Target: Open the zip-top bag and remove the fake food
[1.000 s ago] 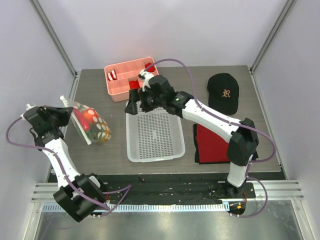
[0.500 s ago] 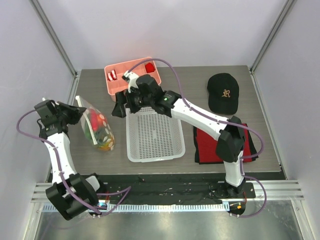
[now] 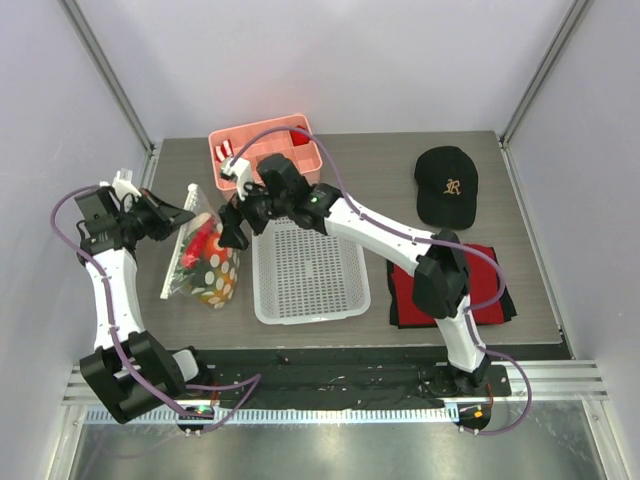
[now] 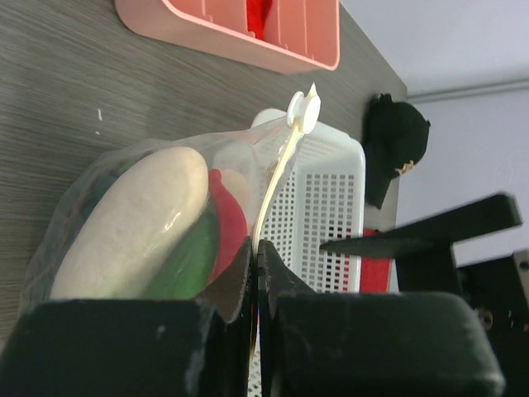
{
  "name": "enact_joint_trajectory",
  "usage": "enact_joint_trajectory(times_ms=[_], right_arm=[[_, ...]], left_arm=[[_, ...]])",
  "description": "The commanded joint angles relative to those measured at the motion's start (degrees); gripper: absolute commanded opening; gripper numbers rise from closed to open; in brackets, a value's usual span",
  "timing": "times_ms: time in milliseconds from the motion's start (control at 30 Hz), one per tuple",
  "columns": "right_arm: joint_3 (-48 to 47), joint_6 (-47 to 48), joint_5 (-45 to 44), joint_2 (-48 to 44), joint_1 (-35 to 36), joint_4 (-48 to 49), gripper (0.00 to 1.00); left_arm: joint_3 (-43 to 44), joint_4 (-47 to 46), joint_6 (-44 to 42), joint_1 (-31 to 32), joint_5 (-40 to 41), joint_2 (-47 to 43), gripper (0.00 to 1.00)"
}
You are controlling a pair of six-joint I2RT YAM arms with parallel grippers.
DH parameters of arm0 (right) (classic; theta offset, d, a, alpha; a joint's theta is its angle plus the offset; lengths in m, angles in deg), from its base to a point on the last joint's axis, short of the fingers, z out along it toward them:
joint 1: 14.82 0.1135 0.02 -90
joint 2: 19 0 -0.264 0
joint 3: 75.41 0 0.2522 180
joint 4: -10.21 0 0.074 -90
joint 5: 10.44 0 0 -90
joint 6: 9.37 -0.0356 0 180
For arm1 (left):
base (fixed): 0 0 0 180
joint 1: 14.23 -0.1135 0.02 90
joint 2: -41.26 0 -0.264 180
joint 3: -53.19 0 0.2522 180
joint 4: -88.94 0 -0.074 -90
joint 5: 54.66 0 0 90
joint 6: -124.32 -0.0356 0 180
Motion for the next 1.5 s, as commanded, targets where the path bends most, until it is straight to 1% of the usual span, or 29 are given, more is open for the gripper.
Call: enact_joint_trajectory(times_ms=[0, 100, 133, 233, 333, 367, 433, 467, 533, 567, 633, 667, 733, 833, 900, 933, 967, 1067, 1100, 1167, 1200, 1267, 1333, 1367, 1400, 1433, 1467], right_arm=[[-4.83, 13.04, 7.46, 2.24, -4.25, 4.3, 0.98], [-9.49, 13.67, 10.54, 5.66, -6.88, 4.22, 1.0], [-11.76, 13.93, 14.3, 6.37, -7.41, 3.87, 1.0], [-13.45, 15.77, 17.05, 8.22, -8.64, 3.69, 1.0], [-14.41, 15.87, 19.6, 10.15, -9.52, 5.8, 1.0], [-14.94, 15.17, 21.87, 11.46, -9.61, 7.11, 1.0], [-15.56, 11.93, 24.69, 12.52, -9.79, 9.48, 1.0], [-14.96, 10.35, 27.14, 12.7, -9.7, 13.84, 1.0], [-12.42, 7.27, 27.95, 12.35, -9.44, 18.18, 0.99], [-11.62, 2.38, 28.66, 12.26, -9.35, 25.68, 0.99], [-8.47, -5.98, 31.9, 12.87, -9.44, 35.63, 0.99], [-8.01, -12.63, 32.96, 13.4, -9.35, 44.47, 0.98], [-10.45, -14.62, 34.46, 15.59, -9.35, 46.14, 0.96], [-15.81, -14.1, 35.68, 18.84, -9.26, 42.89, 0.91], [-17.49, -14.72, 36.48, 20.34, -9.0, 43.51, 0.89], [-18.37, -14.81, 36.05, 21.31, -9.0, 43.68, 0.86], [-18.64, -14.98, 35.52, 21.75, -9.0, 43.94, 0.85], [-19.61, -15.95, 35.0, 22.02, -8.91, 44.65, 0.71], [-20.22, -15.95, 34.99, 22.11, -8.82, 44.65, 0.59], [-21.01, -16.39, 35.34, 22.63, -8.82, 44.74, 0.5], [-21.8, -16.91, 35.78, 22.81, -8.73, 45.17, 0.43], [-21.89, -19.37, 37.18, 23.42, -8.3, 47.72, 0.39], [-21.89, -18.51, 36.58, 23.6, -7.42, 46.51, 0.17], [-21.89, -18.06, 35.01, 23.51, -7.15, 45.45, 0.01], [-21.89, -17.89, 34.29, 23.43, -6.89, 44.4, 0.01], [-21.89, -18.32, 34.11, 23.34, -6.45, 43.95, 0.01], [-21.89, -18.06, 32.63, 23.16, -6.1, 43.34, 0.01]], left_arm=[[2.87, 2.29, -5.18, 0.53, -7.46, -1.82, 0.0], [3.31, 2.73, -5.79, 0.97, -10.28, -2.0, 0.0], [4.18, 4.04, -6.58, 1.06, -11.07, -1.83, 0.0], [5.24, 6.33, -8.17, 1.5, -11.96, -1.48, 0.0], [5.16, 6.07, -6.85, 1.85, -11.87, -2.7, 0.0], [5.15, 6.16, -6.67, 1.94, -11.78, -3.14, 0.0], [5.07, 6.6, -5.89, 2.2, -10.29, -4.37, 0.0], [4.98, 6.86, -5.45, 2.29, -9.33, -4.55, 0.0], [4.98, 7.3, -4.48, 2.2, -8.71, -4.64, 0.0], [5.15, 8.52, -5.0, 2.2, -8.27, -4.73, 0.0], [4.63, 8.8, -4.92, 2.2, -5.55, -5.25, 0.0], [3.84, 7.75, -4.48, 2.29, -5.45, -5.52, 0.0], [3.49, 7.13, -3.69, 2.29, -7.91, -5.61, 0.0], [3.05, 5.2, -2.55, 2.29, -8.44, -6.13, 0.0], [3.31, 4.14, -2.54, 2.29, -9.84, -6.05, 0.0], [3.31, 4.05, -2.45, 2.29, -10.2, -6.39, 0.0], [3.31, 3.96, -2.63, 2.2, -10.02, -6.66, 0.0], [2.43, 3.09, -1.58, 2.29, -10.54, -7.54, 0.0], [2.26, 2.56, -1.4, 2.2, -11.25, -7.37, 0.0], [1.99, 2.29, -1.66, 2.29, -11.26, -7.1, 0.0], [1.9, 2.29, -1.84, 2.29, -11.51, -6.93, 0.0], [1.03, 2.29, -2.01, 2.29, -11.78, -6.84, 0.0], [0.41, 2.99, -2.54, 2.38, -11.17, -6.84, 0.0], [0.5, 3.95, -3.59, 2.29, -9.25, -6.92, 0.0], [0.93, 5.27, -4.64, 2.29, -7.58, -7.01, 0.01], [1.2, 5.89, -4.91, 2.29, -6.26, -7.54, 0.04], [1.03, 5.29, -4.91, 2.29, -4.42, -8.06, 0.18]])
